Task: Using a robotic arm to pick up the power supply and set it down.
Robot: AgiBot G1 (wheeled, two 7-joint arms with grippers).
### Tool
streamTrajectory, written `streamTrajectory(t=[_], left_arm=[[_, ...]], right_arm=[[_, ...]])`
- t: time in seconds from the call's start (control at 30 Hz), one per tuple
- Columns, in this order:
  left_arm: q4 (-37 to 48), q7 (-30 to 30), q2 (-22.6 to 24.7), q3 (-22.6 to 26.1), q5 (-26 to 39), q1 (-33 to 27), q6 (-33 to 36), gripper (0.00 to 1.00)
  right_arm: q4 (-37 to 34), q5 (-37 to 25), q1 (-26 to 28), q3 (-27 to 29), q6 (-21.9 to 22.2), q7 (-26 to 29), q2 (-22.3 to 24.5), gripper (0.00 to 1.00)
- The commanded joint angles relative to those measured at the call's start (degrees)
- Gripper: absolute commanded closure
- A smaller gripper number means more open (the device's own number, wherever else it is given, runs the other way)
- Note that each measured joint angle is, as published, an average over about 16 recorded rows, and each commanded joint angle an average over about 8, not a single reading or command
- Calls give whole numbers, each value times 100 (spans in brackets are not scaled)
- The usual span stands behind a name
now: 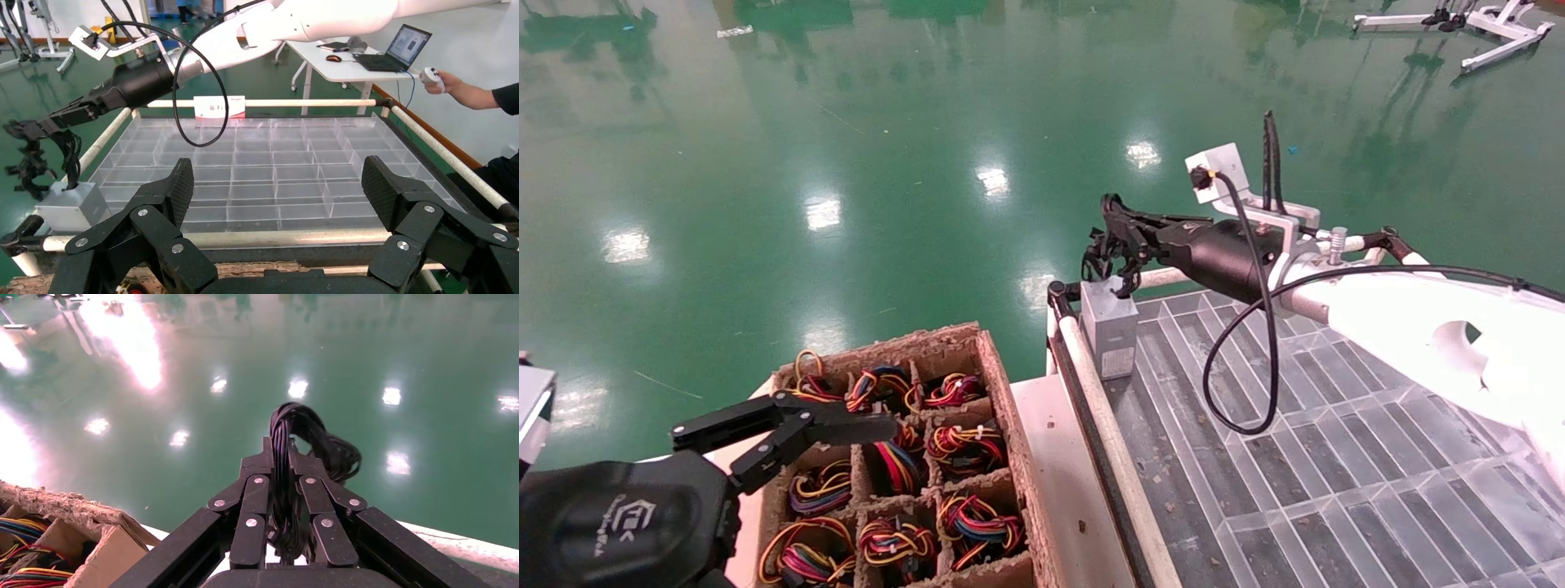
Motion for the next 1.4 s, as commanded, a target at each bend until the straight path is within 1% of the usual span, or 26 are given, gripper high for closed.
streamTrajectory(t=[0.03,0.6,0.73,0.9,1.4], left_arm=[[0,0,0,0,0,0,0,0],[0,0,0,0,0,0,0,0],[1,0,0,0,0,0,0,0],[2,1,0,1,-1,-1,1,0],[4,3,0,4,-2,-3,1,0]], right_arm=[[-1,1,-5,0,6,-1,2,0],[4,-8,22,-5,-26,12,-2,0],[96,19,-24,6,-70,35,43,0],[530,158,-251,62,-273,135,262,0],[2376,743,-1218,298,-1135,560,1195,0]])
